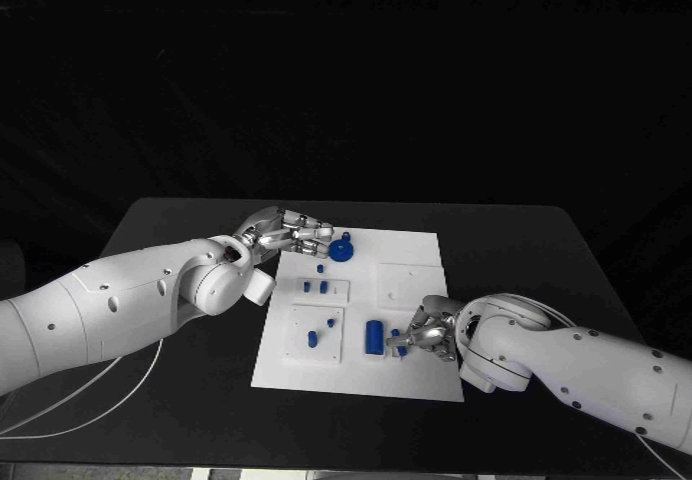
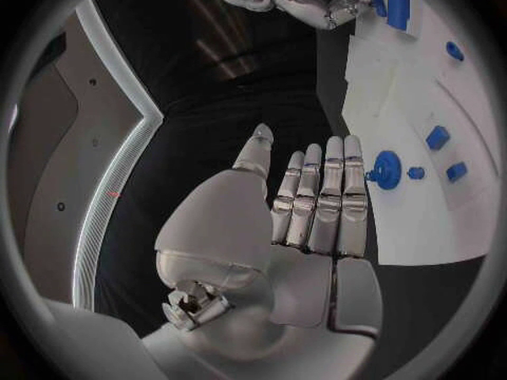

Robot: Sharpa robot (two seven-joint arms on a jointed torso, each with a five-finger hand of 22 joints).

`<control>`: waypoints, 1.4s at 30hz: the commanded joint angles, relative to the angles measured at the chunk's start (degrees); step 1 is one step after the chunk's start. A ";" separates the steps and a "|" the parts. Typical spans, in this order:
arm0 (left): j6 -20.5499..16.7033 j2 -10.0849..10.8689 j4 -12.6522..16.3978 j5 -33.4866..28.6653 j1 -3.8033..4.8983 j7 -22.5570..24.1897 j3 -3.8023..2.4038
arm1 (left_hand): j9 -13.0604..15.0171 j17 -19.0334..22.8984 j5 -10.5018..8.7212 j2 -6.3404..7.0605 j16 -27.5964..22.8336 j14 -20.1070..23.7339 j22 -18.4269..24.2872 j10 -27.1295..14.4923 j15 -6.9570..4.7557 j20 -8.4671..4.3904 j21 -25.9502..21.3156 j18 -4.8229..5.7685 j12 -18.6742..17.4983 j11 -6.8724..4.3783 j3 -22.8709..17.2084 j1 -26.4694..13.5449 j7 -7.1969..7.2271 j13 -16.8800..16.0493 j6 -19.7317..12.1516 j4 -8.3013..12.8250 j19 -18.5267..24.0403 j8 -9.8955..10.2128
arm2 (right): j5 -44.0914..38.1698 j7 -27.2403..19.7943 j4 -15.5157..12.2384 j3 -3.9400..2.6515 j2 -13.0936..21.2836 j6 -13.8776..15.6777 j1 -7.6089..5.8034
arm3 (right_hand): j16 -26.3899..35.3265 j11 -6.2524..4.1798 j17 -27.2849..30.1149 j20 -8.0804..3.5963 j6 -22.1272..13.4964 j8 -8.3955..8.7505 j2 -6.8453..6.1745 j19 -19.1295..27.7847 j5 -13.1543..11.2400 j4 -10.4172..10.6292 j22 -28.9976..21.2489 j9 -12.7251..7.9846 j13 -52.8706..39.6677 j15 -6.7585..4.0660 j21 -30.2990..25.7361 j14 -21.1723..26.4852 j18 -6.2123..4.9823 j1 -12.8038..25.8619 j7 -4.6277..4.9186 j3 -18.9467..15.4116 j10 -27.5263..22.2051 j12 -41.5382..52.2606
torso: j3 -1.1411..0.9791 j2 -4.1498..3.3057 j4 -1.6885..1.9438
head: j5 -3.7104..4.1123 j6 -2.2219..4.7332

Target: Assemble the parts on the task board

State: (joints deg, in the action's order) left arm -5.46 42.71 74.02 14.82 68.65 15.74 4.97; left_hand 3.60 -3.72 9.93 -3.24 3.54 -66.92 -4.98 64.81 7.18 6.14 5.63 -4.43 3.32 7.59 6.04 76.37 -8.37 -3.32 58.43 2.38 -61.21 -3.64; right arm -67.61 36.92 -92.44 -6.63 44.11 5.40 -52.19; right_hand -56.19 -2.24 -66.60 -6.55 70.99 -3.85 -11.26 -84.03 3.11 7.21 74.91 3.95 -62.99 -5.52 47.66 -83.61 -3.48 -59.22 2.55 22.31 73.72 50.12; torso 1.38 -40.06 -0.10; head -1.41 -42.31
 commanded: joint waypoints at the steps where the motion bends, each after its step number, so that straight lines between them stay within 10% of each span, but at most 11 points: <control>1: 1.17 -0.04 0.00 0.21 0.04 0.05 -0.02 | -0.03 -0.08 -0.03 0.16 -0.02 0.41 0.07 -0.41 -0.15 0.09 0.30 0.56 0.07 -0.07 -0.06 -0.30 -0.04 -0.07 -0.50 -0.36 0.18 -0.09 | 0.37 -0.99 -0.33 0.07 0.13 -1.05 0.11 | 0.00 0.12 -0.05 -0.26 -0.18 0.20 0.19 -2.54 -0.19 0.28 5.83 -0.04 -0.01 0.03 -0.27 -0.34 0.03 -0.30 0.10 0.27 0.32 -0.19 | 0.00 0.00 0.02 | -0.05 0.01; 20: 1.17 0.00 -0.14 0.36 0.04 -0.08 0.00 | -0.03 -0.08 0.06 0.18 -0.02 0.41 0.08 -0.41 -0.15 0.09 0.30 0.54 0.07 -0.08 -0.15 -0.20 -0.01 -0.06 -0.46 -0.40 0.17 -0.10 | 0.24 -1.23 -2.12 0.05 1.88 -0.91 0.12 | -0.08 0.05 0.03 -0.19 0.04 0.23 1.93 -2.60 0.19 -0.93 5.86 -0.06 -0.04 0.01 -0.12 -0.39 -0.02 0.54 -0.02 2.82 0.42 -0.03 | 0.01 0.00 0.03 | -0.20 -0.14; 35: 1.02 -0.20 -0.30 0.38 0.04 0.16 0.02 | -0.03 -0.08 0.13 0.15 -0.03 0.41 0.10 -0.41 -0.16 0.09 0.30 0.54 0.07 -0.08 -0.25 -0.13 -0.01 -0.06 -0.44 -0.41 0.17 -0.10 | -0.76 -1.94 -0.25 0.03 2.00 0.07 0.12 | -0.05 -0.06 0.21 -0.26 -0.32 0.25 3.85 -2.57 2.09 -7.17 5.84 -0.03 -0.23 -0.05 -0.17 -0.34 0.06 -2.06 -0.05 3.42 0.27 0.12 | 0.02 0.03 -0.05 | 0.08 0.28; 42: -1.51 -0.35 -0.76 -1.22 0.04 1.77 0.03 | -0.03 -0.08 0.26 0.14 -0.02 0.35 0.10 -0.28 -0.19 0.07 0.30 0.55 0.08 -0.14 -0.34 0.02 0.05 -0.06 -0.29 -0.26 0.17 -0.12 | 4.07 -11.52 1.93 -1.95 2.73 2.87 -0.12 | 0.82 0.32 0.90 0.02 -2.14 0.22 2.62 -2.46 1.60 -5.42 5.60 0.27 0.98 0.25 -1.50 -0.29 -0.42 -3.80 0.55 1.73 -0.56 -0.87 | -0.06 0.21 -0.18 | 0.72 1.81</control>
State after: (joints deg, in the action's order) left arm -5.53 42.50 73.32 14.86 68.65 15.75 5.04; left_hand 3.60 -3.72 9.93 -3.24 3.54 -66.92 -4.94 64.81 7.18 6.13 5.63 -4.43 3.32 7.59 5.89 76.37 -8.37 -3.32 58.43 2.23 -61.22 -3.64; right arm -66.54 32.53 -90.94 -8.45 46.69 6.35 -52.14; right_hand -55.45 -1.82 -65.64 -6.55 69.05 -3.85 -8.73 -84.03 4.90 1.56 74.90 4.15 -62.03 -5.48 46.03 -83.57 -3.48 -62.68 3.23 24.27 73.29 49.30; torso 1.37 -40.00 -0.18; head -0.95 -41.13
